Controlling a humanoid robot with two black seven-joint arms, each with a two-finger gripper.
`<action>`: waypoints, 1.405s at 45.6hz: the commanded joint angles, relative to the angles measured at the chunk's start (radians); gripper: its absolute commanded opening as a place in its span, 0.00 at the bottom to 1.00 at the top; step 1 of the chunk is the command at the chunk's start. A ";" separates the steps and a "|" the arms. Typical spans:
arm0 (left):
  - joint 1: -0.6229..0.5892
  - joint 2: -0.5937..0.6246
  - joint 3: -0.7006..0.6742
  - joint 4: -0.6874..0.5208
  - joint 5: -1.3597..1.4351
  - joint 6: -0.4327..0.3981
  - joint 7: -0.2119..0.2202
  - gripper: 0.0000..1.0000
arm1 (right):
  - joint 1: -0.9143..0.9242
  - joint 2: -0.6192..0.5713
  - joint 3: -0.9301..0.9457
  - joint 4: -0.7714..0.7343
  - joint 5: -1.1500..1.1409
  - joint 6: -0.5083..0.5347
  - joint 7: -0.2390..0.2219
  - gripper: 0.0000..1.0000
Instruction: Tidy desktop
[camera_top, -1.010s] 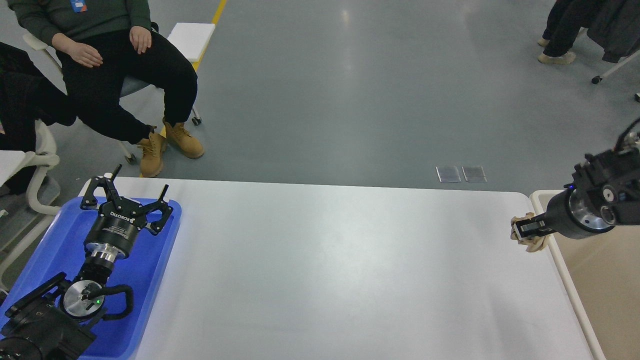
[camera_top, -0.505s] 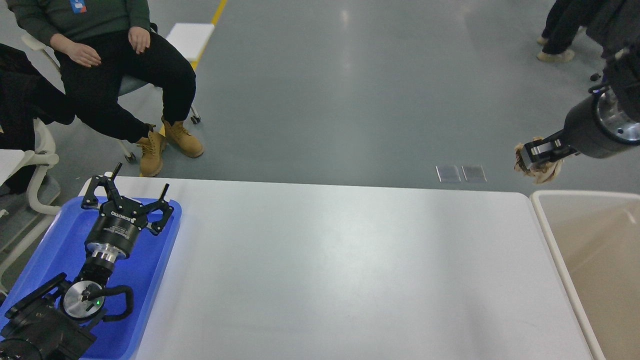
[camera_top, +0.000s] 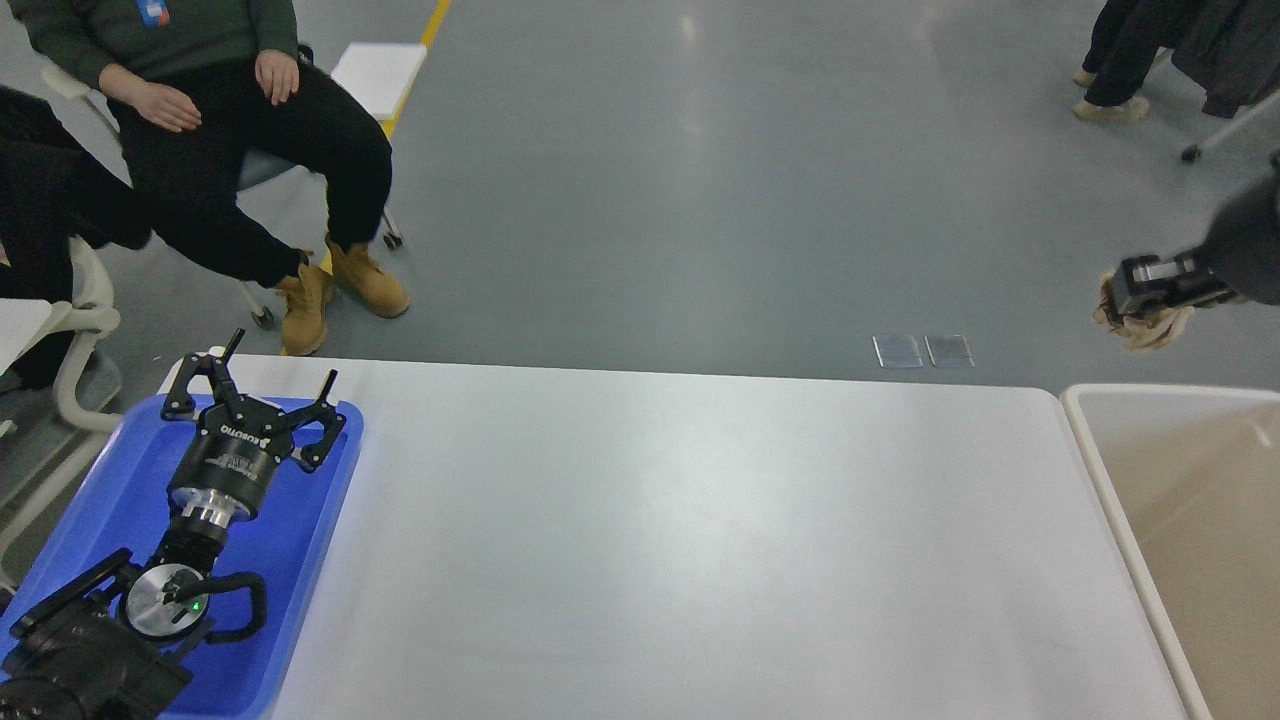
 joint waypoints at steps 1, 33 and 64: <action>0.000 0.000 0.000 0.000 0.000 0.000 0.000 0.99 | -0.376 -0.157 0.181 -0.401 0.027 0.005 -0.001 0.00; 0.000 0.000 0.000 0.000 0.000 0.000 -0.001 0.99 | -1.409 0.061 0.999 -1.299 0.120 -0.154 -0.008 0.00; 0.000 0.000 0.000 0.000 0.000 0.000 -0.001 0.99 | -1.598 0.150 1.015 -1.297 0.204 -0.285 -0.011 0.73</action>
